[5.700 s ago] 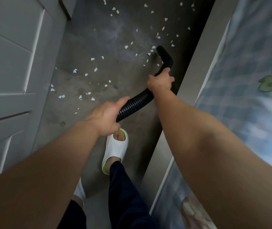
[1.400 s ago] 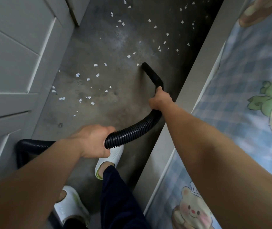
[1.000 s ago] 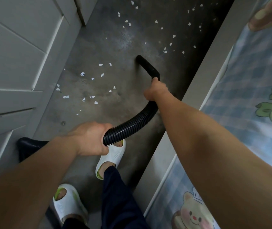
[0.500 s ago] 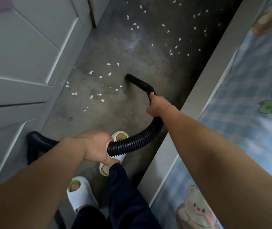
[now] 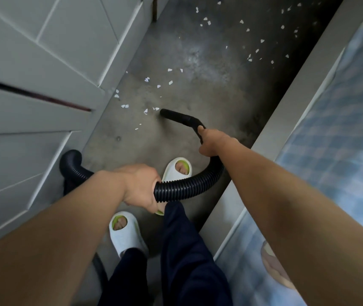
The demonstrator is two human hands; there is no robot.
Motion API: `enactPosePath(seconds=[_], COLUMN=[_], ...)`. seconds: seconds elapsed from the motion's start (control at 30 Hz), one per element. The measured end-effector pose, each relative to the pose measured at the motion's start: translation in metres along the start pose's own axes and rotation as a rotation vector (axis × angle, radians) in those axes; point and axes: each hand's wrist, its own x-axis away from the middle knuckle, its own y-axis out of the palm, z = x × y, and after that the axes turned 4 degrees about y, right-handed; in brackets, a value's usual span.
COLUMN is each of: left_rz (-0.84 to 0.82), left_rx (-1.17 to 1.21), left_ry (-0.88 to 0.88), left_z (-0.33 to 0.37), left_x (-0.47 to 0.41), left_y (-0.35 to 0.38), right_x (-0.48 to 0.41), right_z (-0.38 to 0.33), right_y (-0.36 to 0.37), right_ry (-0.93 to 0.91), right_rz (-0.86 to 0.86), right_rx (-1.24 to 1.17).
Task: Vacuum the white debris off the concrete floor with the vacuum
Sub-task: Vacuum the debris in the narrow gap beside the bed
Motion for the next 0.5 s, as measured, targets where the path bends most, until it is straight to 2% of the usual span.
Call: enactPosePath(seconds=[0.3,0.5], left_rz=[0.060,0.123], left_rx=[-0.099,-0.171], left_ry=[-0.014,0.009], left_z=[-0.022,-0.026], left_x=[0.028,0.030], left_y=[0.023,0.030], right_x=[0.010,0.003], right_z=[-0.040,-0.038], right_y=[0.046,0.049], right_ry=[-0.066,-0.003], right_rz=[-0.004,0.097], right_rx=[0.147,0.070])
